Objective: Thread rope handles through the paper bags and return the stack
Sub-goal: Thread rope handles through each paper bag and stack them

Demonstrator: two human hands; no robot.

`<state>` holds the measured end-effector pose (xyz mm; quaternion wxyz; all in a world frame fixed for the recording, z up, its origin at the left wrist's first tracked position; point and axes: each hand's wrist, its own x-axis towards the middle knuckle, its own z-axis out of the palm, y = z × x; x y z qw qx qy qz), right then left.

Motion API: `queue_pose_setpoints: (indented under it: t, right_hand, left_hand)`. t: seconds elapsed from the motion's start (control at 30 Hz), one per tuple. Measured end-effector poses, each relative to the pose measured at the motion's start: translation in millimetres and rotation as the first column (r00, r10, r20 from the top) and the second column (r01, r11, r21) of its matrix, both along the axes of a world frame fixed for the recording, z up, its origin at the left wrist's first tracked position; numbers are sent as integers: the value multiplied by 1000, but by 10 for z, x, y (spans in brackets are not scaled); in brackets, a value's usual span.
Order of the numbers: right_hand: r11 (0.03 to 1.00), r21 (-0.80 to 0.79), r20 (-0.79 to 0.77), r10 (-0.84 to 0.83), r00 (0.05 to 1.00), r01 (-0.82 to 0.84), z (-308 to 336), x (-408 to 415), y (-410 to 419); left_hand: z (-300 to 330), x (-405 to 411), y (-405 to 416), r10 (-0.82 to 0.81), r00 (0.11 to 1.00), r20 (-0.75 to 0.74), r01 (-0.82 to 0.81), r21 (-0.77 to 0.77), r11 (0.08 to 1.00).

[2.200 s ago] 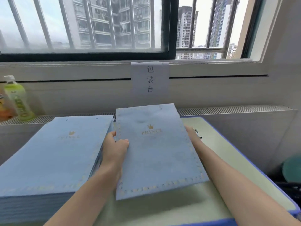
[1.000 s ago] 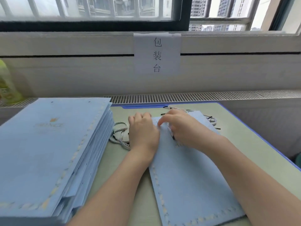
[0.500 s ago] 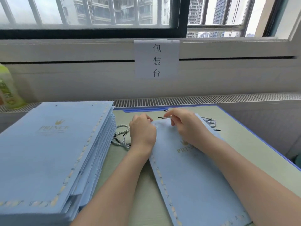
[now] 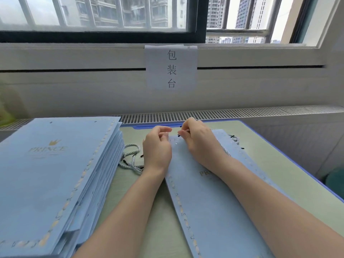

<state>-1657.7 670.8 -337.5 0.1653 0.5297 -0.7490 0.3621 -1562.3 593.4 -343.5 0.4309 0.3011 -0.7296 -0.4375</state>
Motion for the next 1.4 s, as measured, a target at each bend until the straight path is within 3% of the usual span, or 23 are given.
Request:
queue_pose_setpoints:
  t: [0.17, 0.43, 0.6, 0.97, 1.13, 1.23, 1.33, 1.4]
  right_hand:
    - [995, -6, -55, 95, 994, -95, 62, 26, 83]
    - [981, 86, -129, 181, 975, -171, 107, 53, 113]
    - [994, -3, -217, 102, 971, -105, 79, 116, 62]
    - [978, 82, 82, 184, 980, -190, 244, 122, 152]
    - [994, -76, 136, 87, 987, -77, 243, 104, 133]
    - [993, -57, 162, 112, 980, -104, 305, 90, 168]
    - [993, -30, 64, 115, 991, -113, 337, 82, 196]
    - [994, -68, -55, 82, 995, -86, 332, 77, 192]
  left_hand:
    - [-19, -14, -1, 29, 999, -26, -32, -123, 992]
    - [-34, 16, -13, 50, 999, 3, -49, -134, 990]
    - [15, 20, -14, 28, 998, -56, -34, -113, 993]
    - [39, 46, 36, 9, 989, -149, -22, -85, 996]
    - [150, 99, 107, -14, 979, -203, -59, -348, 936]
    - [180, 108, 121, -34, 972, -232, -80, -461, 884]
    - [166, 104, 119, 26, 977, -210, -141, -553, 821]
    - [177, 109, 112, 99, 988, -119, -151, -597, 788]
